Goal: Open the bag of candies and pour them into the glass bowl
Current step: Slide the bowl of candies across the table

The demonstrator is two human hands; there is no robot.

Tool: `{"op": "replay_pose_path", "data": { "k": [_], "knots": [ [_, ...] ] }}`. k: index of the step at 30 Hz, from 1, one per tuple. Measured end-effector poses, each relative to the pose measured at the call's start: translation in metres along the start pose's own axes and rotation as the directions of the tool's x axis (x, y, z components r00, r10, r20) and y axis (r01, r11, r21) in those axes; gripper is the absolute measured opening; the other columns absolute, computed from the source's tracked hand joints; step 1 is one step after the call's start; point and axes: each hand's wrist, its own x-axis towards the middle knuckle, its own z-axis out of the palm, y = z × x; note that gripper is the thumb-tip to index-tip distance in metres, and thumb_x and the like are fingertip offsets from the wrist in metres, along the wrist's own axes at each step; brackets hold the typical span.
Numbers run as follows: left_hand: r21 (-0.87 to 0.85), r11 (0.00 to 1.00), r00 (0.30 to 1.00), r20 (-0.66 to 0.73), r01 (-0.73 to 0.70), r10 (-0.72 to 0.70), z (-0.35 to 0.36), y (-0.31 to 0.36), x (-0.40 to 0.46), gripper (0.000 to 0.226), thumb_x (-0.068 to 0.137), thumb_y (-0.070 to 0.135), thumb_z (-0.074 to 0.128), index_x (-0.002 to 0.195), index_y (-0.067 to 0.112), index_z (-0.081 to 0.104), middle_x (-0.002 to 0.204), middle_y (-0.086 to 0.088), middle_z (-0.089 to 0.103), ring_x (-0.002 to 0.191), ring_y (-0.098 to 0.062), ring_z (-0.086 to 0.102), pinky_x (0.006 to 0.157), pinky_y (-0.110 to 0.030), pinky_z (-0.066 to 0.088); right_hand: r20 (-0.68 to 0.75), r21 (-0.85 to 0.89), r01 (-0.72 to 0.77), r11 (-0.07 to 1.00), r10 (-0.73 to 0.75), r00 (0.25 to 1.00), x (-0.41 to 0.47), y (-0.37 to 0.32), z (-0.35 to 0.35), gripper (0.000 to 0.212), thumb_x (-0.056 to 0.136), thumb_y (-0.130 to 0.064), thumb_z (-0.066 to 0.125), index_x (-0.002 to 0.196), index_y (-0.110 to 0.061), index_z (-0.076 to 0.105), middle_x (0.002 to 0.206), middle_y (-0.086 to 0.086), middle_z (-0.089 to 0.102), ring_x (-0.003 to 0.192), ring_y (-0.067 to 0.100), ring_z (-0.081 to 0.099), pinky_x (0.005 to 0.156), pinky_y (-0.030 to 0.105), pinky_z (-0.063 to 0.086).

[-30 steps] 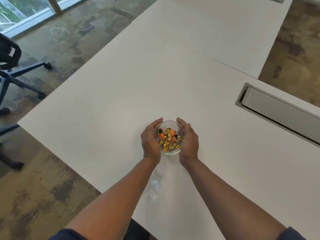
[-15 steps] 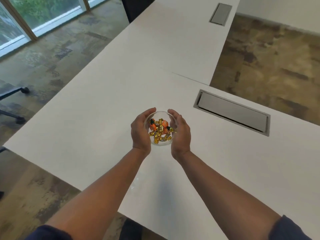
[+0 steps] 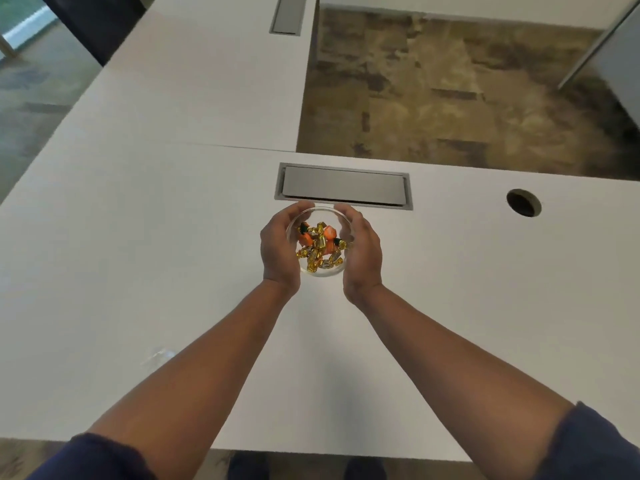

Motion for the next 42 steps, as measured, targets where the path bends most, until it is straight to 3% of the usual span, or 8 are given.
{"op": "replay_pose_path", "data": {
  "k": [6, 10, 17, 22, 25, 30, 37, 42],
  "knots": [
    [0.003, 0.996, 0.994, 0.065, 0.088, -0.088, 0.038, -0.044, -0.014, 0.044, 0.111, 0.014, 0.034, 0.106, 0.032, 0.074, 0.118, 0.002, 0.075, 0.117, -0.018, 0.069, 0.099, -0.027, 0.056, -0.086, 0.014, -0.049, 0.999, 0.050, 0.995, 0.005, 0.027, -0.054, 0.035, 0.106, -0.037, 0.043, 0.128, -0.027, 0.070, 0.131, -0.010, 0.066, 0.122, 0.009, 0.058, 0.097, 0.033, 0.056],
    [0.060, 0.990, 0.985, 0.107, 0.127, -0.133, 0.046, -0.079, -0.021, 0.041, 0.111, 0.014, 0.036, 0.109, 0.033, 0.072, 0.117, 0.009, 0.074, 0.117, -0.013, 0.068, 0.094, -0.019, 0.055, -0.112, 0.043, -0.089, 0.995, 0.093, 0.989, 0.006, 0.055, -0.076, 0.037, 0.107, -0.035, 0.043, 0.131, -0.022, 0.068, 0.126, -0.013, 0.068, 0.114, 0.000, 0.063, 0.088, 0.021, 0.057],
    [0.147, 0.976, 0.976, 0.120, 0.162, -0.180, 0.044, -0.132, -0.021, 0.037, 0.110, 0.004, 0.037, 0.115, 0.020, 0.070, 0.113, 0.013, 0.073, 0.105, 0.006, 0.068, 0.084, -0.010, 0.053, -0.136, 0.073, -0.141, 0.987, 0.150, 0.979, 0.019, 0.103, -0.093, 0.036, 0.106, -0.032, 0.045, 0.128, -0.020, 0.071, 0.120, -0.015, 0.071, 0.102, -0.009, 0.066, 0.075, 0.012, 0.053],
    [0.156, 0.977, 0.978, 0.125, 0.146, -0.167, 0.039, -0.154, -0.016, 0.037, 0.107, -0.004, 0.038, 0.114, 0.013, 0.069, 0.112, 0.006, 0.073, 0.105, 0.003, 0.069, 0.086, -0.012, 0.053, -0.145, 0.104, -0.168, 0.980, 0.182, 0.973, 0.027, 0.125, -0.097, 0.033, 0.104, -0.027, 0.048, 0.124, -0.020, 0.073, 0.131, -0.002, 0.070, 0.122, 0.013, 0.063, 0.091, 0.024, 0.055],
    [0.162, 0.976, 0.978, 0.125, 0.145, -0.166, 0.039, -0.162, -0.014, 0.039, 0.106, -0.005, 0.038, 0.111, 0.016, 0.071, 0.109, 0.009, 0.074, 0.102, 0.004, 0.069, 0.084, -0.012, 0.053, -0.148, 0.115, -0.186, 0.976, 0.202, 0.968, 0.030, 0.132, -0.098, 0.032, 0.104, -0.028, 0.049, 0.123, -0.020, 0.074, 0.129, -0.004, 0.071, 0.116, 0.009, 0.066, 0.083, 0.019, 0.055],
    [0.107, 0.972, 0.969, 0.110, 0.208, -0.219, 0.040, -0.170, -0.008, 0.042, 0.106, -0.001, 0.037, 0.105, 0.020, 0.073, 0.106, 0.009, 0.076, 0.102, 0.000, 0.070, 0.083, -0.014, 0.054, -0.159, 0.129, -0.189, 0.973, 0.209, 0.965, 0.036, 0.141, -0.101, 0.032, 0.104, -0.025, 0.050, 0.123, -0.017, 0.074, 0.131, 0.000, 0.071, 0.122, 0.016, 0.064, 0.099, 0.033, 0.054],
    [0.075, 0.968, 0.964, 0.100, 0.241, -0.248, 0.041, -0.172, -0.003, 0.043, 0.106, -0.001, 0.037, 0.103, 0.019, 0.075, 0.104, 0.007, 0.077, 0.101, -0.003, 0.071, 0.081, -0.015, 0.055, -0.124, 0.096, -0.188, 0.978, 0.199, 0.972, 0.041, 0.142, -0.104, 0.031, 0.103, -0.027, 0.051, 0.123, -0.021, 0.073, 0.129, -0.004, 0.071, 0.115, 0.008, 0.066, 0.080, 0.018, 0.055],
    [0.083, 0.965, 0.963, 0.091, 0.248, -0.255, 0.042, -0.173, -0.001, 0.043, 0.105, -0.001, 0.037, 0.103, 0.018, 0.075, 0.105, 0.006, 0.077, 0.102, -0.003, 0.071, 0.081, -0.014, 0.055, -0.112, 0.096, -0.187, 0.978, 0.197, 0.974, 0.043, 0.141, -0.105, 0.030, 0.103, -0.027, 0.050, 0.120, -0.025, 0.074, 0.130, -0.004, 0.070, 0.119, 0.009, 0.064, 0.089, 0.023, 0.055]
  ]
}}
